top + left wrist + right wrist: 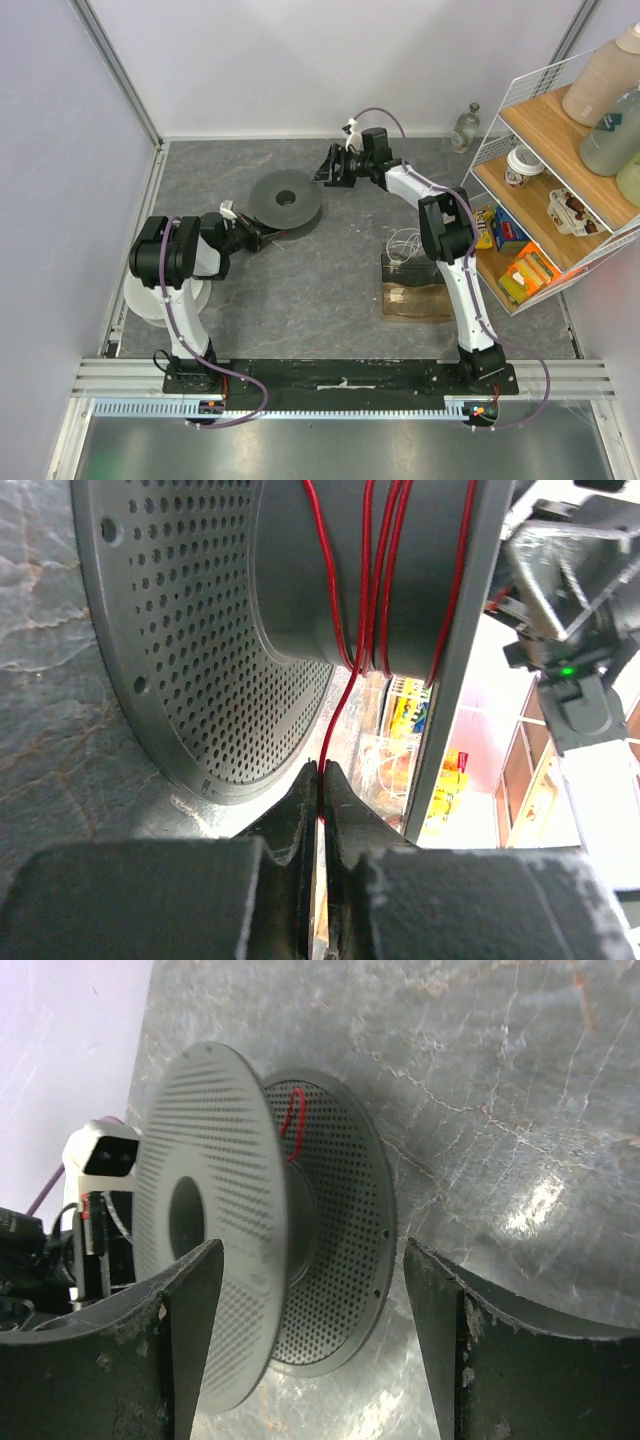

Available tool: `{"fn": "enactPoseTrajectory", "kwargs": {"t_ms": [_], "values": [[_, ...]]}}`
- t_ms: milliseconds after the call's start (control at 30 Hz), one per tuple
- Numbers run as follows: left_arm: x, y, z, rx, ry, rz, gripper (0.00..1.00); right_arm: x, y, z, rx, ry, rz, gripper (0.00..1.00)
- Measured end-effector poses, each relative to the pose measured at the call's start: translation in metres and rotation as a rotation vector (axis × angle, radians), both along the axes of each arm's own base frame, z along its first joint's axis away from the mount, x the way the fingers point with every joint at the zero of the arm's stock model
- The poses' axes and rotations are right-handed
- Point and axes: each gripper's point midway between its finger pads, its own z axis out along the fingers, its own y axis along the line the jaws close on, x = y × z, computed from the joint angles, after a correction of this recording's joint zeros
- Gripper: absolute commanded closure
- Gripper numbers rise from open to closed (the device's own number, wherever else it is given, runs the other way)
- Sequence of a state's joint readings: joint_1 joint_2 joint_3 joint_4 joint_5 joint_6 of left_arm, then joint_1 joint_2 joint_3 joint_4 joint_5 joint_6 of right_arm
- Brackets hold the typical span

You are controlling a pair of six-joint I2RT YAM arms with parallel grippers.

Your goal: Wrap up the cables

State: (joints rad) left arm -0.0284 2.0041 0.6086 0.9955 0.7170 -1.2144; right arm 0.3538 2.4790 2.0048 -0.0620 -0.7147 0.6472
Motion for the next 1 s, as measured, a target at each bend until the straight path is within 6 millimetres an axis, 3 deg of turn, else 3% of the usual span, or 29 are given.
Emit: {"fn": "enactPoseTrajectory", "kwargs": {"t_ms": [133,267,367,500,633,900,1000], "values": [[0.0,0.0,0.001,-0.001,-0.006,-0.001,0.93,-0.006,0.013,-0.032,0.02,0.078,0.036,0.27],[0.0,0.0,-0.003,-0.002,0.003,-0.004,0.93,-0.008,0.021,-0.024,0.078,0.082,0.063,0.42],[0.0,-0.001,-0.004,-0.004,0.004,-0.008,0.94,-0.009,0.028,-0.019,0.134,0.079,0.066,0.46],[0.002,-0.001,-0.003,-0.004,-0.001,-0.008,0.94,-0.023,0.031,-0.026,0.2,0.146,0.065,0.65],[0.002,-0.001,-0.005,-0.004,0.004,-0.007,0.95,-0.037,0.026,-0.015,0.228,0.167,0.056,0.97],[0.014,0.001,-0.005,-0.009,-0.016,-0.001,0.96,-0.069,0.003,-0.011,0.288,0.305,-0.07,1.0],[0.021,0.0,-0.006,-0.016,-0.018,0.003,0.95,-0.072,-0.005,-0.01,0.304,0.312,-0.144,1.0]]}}
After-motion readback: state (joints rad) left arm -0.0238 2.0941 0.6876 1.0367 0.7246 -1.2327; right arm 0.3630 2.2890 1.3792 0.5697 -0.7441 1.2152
